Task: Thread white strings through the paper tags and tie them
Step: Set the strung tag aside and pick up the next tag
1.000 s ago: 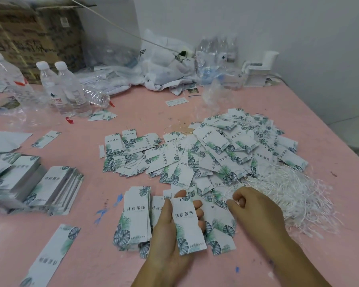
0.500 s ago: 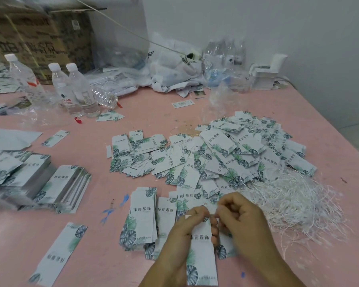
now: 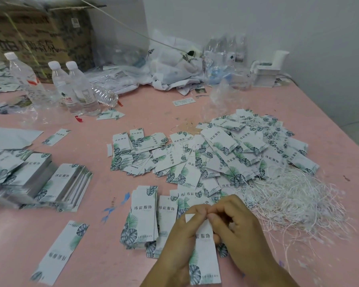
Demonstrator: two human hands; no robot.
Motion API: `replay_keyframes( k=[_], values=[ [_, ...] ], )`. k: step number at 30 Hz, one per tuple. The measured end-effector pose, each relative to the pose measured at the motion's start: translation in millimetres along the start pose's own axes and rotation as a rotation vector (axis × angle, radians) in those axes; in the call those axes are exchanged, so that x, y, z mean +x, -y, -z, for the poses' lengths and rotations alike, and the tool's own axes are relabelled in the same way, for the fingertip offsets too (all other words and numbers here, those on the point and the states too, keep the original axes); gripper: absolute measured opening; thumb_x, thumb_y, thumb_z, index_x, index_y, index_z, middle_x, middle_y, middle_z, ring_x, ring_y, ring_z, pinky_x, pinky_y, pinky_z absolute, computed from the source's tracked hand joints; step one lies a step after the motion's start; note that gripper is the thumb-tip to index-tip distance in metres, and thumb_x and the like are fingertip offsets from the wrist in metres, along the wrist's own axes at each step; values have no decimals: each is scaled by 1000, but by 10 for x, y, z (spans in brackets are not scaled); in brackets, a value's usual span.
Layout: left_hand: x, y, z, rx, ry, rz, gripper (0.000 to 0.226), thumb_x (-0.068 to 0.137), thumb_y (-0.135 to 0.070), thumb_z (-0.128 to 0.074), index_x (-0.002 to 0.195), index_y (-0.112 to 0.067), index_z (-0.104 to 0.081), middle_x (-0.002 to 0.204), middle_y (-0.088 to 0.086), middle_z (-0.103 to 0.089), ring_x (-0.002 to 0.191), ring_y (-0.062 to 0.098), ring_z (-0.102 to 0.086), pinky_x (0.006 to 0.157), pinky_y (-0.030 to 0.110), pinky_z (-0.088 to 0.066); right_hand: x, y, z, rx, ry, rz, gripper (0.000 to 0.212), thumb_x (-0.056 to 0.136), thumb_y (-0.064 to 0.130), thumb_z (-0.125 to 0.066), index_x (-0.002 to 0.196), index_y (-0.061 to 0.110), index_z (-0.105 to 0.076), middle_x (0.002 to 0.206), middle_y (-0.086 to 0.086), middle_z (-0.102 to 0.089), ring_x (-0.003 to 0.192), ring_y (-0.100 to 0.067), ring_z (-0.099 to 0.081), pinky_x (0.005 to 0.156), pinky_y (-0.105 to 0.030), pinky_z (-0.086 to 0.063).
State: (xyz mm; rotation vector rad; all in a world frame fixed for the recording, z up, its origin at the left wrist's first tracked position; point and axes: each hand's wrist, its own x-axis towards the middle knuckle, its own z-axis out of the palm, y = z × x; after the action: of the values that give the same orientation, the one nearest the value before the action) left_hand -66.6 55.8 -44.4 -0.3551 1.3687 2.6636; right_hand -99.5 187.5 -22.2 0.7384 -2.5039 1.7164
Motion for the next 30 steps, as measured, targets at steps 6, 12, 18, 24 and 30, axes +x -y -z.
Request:
replay_keyframes(
  k=[6, 12, 18, 24, 30],
  values=[
    [8, 51, 25, 130, 58, -101, 38, 76, -28, -76, 103, -2, -70, 65, 17, -61, 55, 24, -59, 60, 29, -50, 19, 60, 25, 334, -51, -140, 19, 91, 0, -62, 82, 16, -68, 86, -5, -65, 47, -25, -57, 47, -33, -52],
    [3, 46, 19, 91, 74, -95, 29, 76, -31, -77, 84, -6, -66, 65, 18, -62, 53, 24, -57, 56, 29, -50, 61, -2, 94, 341, -99, -243, 19, 93, 13, -60, 82, 26, -67, 59, 7, -58, 50, -7, -51, 49, -17, -44],
    [-14, 28, 7, 37, 71, -69, 29, 73, -28, -78, 82, -3, -64, 65, 18, -59, 51, 23, -54, 53, 28, -49, 253, -116, 349, 853, -301, -348, 12, 87, 23, -60, 85, 19, -71, 91, -9, -71, 81, -17, -68, 68, -25, -57],
    [-12, 34, 13, 17, 50, -60, 25, 72, -30, -81, 78, -11, -66, 67, 17, -58, 55, 23, -53, 54, 28, -48, 382, -219, 559, 1339, -373, -510, 12, 89, 16, -54, 93, 8, -62, 86, -6, -71, 89, -20, -72, 81, -36, -59],
    [-5, 24, 9, -1, 31, -59, 22, 72, -28, -80, 74, -11, -66, 70, 19, -60, 56, 25, -55, 56, 30, -48, 326, -179, 538, 1332, -326, -537, 1, 85, 15, -53, 84, 14, -53, 65, 3, -47, 44, -6, -36, 38, -18, -38]
  ],
)
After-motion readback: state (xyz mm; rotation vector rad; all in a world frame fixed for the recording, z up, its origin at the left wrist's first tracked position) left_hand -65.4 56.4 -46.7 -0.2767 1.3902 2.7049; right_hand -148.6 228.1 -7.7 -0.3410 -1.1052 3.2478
